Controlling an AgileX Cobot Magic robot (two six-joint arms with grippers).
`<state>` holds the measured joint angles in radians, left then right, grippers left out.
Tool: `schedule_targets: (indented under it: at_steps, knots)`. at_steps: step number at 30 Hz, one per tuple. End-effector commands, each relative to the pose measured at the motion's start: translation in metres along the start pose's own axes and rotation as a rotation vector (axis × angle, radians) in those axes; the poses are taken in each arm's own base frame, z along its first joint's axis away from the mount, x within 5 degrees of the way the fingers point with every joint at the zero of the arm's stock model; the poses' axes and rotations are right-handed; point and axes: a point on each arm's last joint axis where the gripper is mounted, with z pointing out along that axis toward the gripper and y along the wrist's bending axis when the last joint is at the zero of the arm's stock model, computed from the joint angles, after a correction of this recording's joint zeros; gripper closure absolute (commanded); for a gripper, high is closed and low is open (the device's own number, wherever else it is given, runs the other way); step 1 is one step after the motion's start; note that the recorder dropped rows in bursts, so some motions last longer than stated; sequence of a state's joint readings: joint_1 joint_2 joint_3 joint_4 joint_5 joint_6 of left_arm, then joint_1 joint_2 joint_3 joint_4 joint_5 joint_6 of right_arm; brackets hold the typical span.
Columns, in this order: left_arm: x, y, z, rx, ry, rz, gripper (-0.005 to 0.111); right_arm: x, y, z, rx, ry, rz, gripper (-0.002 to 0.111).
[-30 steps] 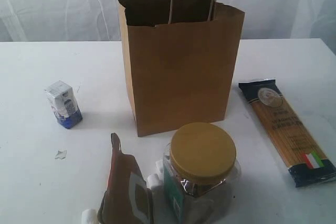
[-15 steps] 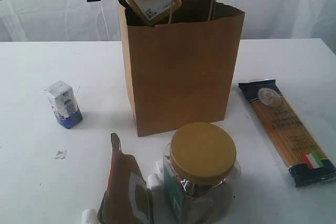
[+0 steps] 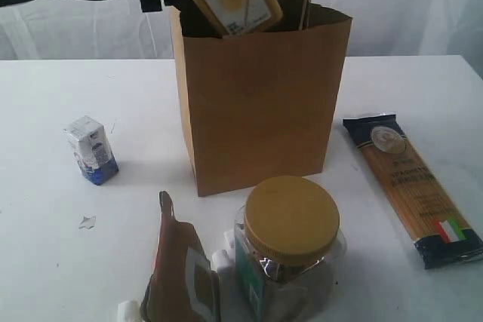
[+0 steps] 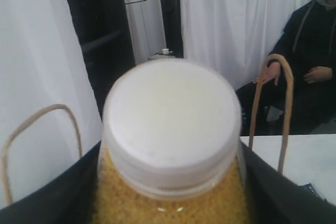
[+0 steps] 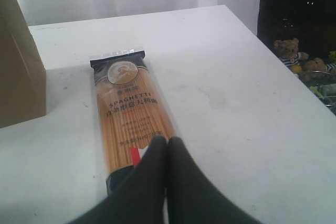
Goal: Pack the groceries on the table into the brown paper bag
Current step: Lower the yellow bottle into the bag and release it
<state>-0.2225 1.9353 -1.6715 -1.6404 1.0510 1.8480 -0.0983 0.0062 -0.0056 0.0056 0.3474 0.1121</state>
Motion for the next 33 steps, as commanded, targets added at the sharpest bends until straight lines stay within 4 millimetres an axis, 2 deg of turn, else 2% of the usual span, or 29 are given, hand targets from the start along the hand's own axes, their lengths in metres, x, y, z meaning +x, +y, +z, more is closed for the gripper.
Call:
schedule_targets:
  at_steps: [1, 4, 6, 13, 16, 25, 33]
  knots:
    - [-0.0137, 0.0000, 0.0060, -0.027, -0.065, 0.014, 0.107, 0.0012, -0.0004, 0.0002, 0.004, -0.004, 0.006, 0.108]
    - [-0.0128, 0.0002, 0.0060, -0.030, -0.056, 0.007, 0.106, 0.0012, -0.0004, 0.0002, 0.004, -0.004, 0.006, 0.108]
    - [-0.0102, -0.0009, 0.0061, -0.017, -0.027, 0.000, 0.099, 0.0012, -0.0004, 0.0002, 0.004, -0.004, 0.006, 0.108]
    - [-0.0063, -0.0027, 0.0070, -0.001, 0.017, -0.049, 0.054, 0.0012, -0.0004, 0.0002, 0.004, -0.004, 0.006, 0.108]
    - [-0.0063, -0.0027, 0.0070, -0.001, 0.017, -0.072, 0.043, 0.0012, -0.0004, 0.0002, 0.004, -0.004, 0.006, 0.108]
    - [-0.0053, -0.0032, 0.0070, 0.003, 0.028, -0.117, 0.033, 0.0012, -0.0004, 0.0002, 0.004, -0.004, 0.006, 0.108]
    - [-0.0053, -0.0032, 0.0070, 0.003, 0.028, -0.117, 0.033, 0.0012, -0.0004, 0.0002, 0.004, -0.004, 0.006, 0.108]
